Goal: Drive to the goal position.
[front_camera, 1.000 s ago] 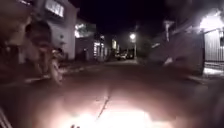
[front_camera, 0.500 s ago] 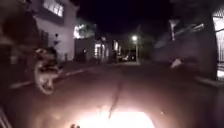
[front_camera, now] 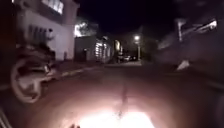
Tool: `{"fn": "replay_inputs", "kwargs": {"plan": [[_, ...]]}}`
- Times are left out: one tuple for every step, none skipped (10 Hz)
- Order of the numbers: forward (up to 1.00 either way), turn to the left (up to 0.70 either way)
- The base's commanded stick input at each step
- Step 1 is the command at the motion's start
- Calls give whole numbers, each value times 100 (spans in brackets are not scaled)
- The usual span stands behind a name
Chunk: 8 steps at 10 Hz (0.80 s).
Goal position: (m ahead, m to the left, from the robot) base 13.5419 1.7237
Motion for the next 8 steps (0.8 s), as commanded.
{"fn": "replay_inputs", "kwargs": {"plan": [[100,-27],[100,-27],[100,-27],[100,-27],[100,-27],[100,-20],[100,-2],[100,0]]}}
